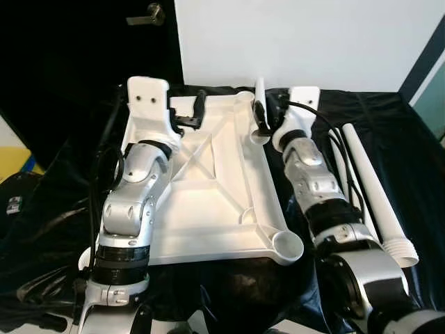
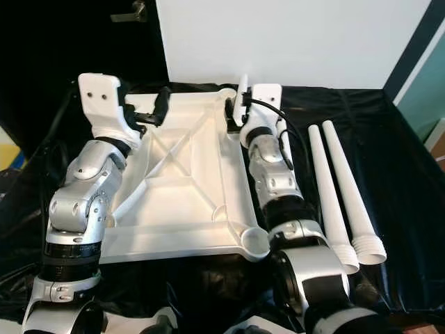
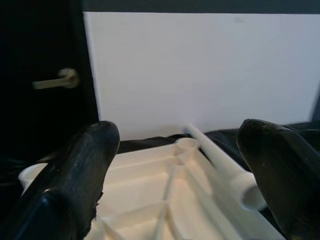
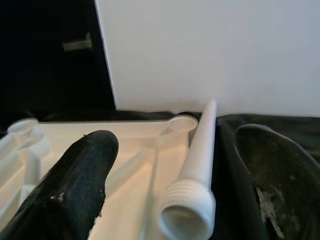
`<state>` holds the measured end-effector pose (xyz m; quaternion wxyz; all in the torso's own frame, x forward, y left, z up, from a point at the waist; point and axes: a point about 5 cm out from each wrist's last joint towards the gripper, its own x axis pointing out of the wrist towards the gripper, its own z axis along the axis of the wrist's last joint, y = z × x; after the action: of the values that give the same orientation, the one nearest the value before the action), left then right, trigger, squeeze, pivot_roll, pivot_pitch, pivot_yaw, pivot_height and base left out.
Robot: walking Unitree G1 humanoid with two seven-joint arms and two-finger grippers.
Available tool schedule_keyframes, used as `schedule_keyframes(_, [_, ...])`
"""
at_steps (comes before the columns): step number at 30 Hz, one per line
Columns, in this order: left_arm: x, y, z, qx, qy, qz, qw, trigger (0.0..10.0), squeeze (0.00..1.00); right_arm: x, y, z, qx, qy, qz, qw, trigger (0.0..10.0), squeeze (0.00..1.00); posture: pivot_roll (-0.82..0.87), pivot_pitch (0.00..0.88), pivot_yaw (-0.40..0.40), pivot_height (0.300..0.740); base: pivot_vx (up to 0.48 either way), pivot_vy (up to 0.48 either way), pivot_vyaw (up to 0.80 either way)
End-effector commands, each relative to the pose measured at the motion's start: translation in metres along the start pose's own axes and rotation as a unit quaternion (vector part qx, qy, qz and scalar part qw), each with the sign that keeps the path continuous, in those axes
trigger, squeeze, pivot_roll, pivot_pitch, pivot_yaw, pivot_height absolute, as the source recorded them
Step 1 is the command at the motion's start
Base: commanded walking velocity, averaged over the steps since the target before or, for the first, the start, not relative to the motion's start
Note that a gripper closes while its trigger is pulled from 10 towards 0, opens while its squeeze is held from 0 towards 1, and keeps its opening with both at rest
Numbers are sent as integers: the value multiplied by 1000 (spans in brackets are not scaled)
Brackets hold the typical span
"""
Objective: Building children table
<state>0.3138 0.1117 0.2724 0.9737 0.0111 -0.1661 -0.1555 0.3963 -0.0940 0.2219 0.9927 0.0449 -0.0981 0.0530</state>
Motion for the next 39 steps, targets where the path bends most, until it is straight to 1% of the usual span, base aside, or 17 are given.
schedule_keyframes(1, [-3,-12,4,3,1,-65,998,10000,0,5,1,-3,-13,19,-14,1000,10000,0,112,151,-20,740,0,0,0])
schedule_keyframes(2, [-3,-12,4,3,1,-65,998,10000,0,5,1,-3,-13,19,-14,1000,10000,0,112,151,-20,740,0,0,0])
schedule_keyframes(5, [-12,-24,12,12,-6,-101,995,10000,0,12,10,-3,-38,38,-26,998,10000,0,176,200,-38,740,0,0,0])
schedule_keyframes(8, [-14,-26,13,12,-5,-104,994,10000,0,14,12,-3,-39,44,-30,998,10000,0,183,204,-40,740,0,0,0])
schedule_keyframes(10, [-18,-28,15,14,0,-102,995,10000,0,16,18,-3,-55,49,-35,997,10000,0,230,233,-48,740,0,0,0])
schedule_keyframes(12, [-21,-28,16,15,3,-99,995,10000,0,17,21,-3,-62,49,-38,996,10000,0,245,242,-51,740,0,0,0])
schedule_keyframes(13, [-24,-28,17,17,7,-96,995,10000,0,18,26,-2,-58,53,-39,996,10000,0,279,264,-58,740,0,0,0])
schedule_keyframes(14, [-24,-28,17,17,7,-96,995,10000,0,18,26,-2,-58,53,-39,996,10000,0,279,264,-58,740,0,0,0])
schedule_keyframes(15, [-27,-29,18,19,11,-93,995,10000,0,19,30,-1,-54,54,-43,996,10000,0,293,273,-62,740,0,0,0])
schedule_keyframes(17, [-27,-29,18,19,11,-93,995,10000,0,19,30,-1,-54,54,-43,996,10000,0,293,273,-62,740,0,0,0])
schedule_keyframes(18, [-30,-29,18,21,15,-90,996,10000,0,20,33,0,-54,55,-50,996,10000,0,312,285,-64,740,0,0,0])
schedule_keyframes(19, [-30,-29,18,21,15,-90,996,10000,0,20,33,0,-54,55,-50,996,10000,0,312,285,-64,740,0,0,0])
schedule_keyframes(22, [-38,-28,19,22,26,-78,996,10000,0,22,42,5,-39,57,-54,996,10000,0,351,307,-69,740,0,0,0])
schedule_keyframes(31, [-43,-26,21,27,32,-67,997,10000,0,24,42,10,-31,58,-66,996,10000,0,381,309,-67,740,0,0,0])
schedule_keyframes(38, [-46,-27,24,31,41,-66,996,10000,0,26,41,14,-41,52,-75,995,10000,0,386,310,-62,740,0,0,0])
schedule_keyframes(39, [-46,-27,24,31,43,-68,996,10000,0,27,38,15,-43,48,-78,995,10000,0,398,306,-54,740,0,0,0])
